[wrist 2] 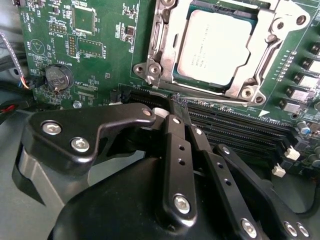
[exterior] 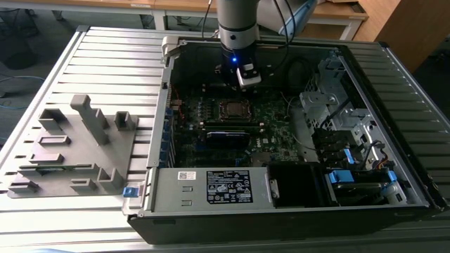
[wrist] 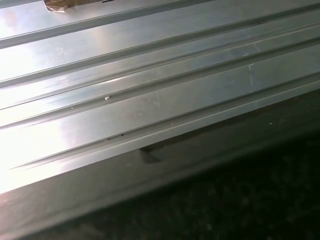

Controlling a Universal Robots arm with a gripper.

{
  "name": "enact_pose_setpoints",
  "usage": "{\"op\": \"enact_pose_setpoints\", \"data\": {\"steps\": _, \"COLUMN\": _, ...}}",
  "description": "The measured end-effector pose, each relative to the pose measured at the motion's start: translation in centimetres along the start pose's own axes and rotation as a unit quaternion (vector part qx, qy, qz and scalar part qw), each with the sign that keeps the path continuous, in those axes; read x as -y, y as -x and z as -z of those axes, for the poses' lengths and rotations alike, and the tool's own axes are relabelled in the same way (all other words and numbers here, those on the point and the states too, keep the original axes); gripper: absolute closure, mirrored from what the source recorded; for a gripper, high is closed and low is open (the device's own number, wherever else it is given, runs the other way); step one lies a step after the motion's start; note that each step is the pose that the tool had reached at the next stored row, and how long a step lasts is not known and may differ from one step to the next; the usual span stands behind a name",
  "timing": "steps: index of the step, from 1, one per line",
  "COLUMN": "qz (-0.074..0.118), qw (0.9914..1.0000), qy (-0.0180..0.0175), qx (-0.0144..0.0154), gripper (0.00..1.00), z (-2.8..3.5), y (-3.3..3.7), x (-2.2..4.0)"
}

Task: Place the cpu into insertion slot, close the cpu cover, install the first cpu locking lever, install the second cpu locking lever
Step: 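Install the first cpu locking lever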

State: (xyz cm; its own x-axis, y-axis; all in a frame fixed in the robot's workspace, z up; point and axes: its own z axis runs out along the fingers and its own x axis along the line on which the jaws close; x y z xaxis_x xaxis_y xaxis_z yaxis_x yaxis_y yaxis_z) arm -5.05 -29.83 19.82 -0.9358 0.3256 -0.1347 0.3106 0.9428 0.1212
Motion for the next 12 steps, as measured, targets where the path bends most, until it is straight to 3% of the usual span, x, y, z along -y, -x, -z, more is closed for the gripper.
{"op": "enact_pose_setpoints", "data": {"steps": 7, "qz": 0.000, "qw": 1.00000, "qy": 0.0009, "qx": 0.0026, "gripper": 0.89, "z": -0.10, "y": -0.13, "x": 0.06}}
{"op": "enact_pose_setpoints", "data": {"steps": 12, "qz": 0.001, "qw": 0.99999, "qy": -0.0011, "qx": 0.0046, "gripper": 0.89, "z": -0.15, "y": -0.13, "x": 0.11}}
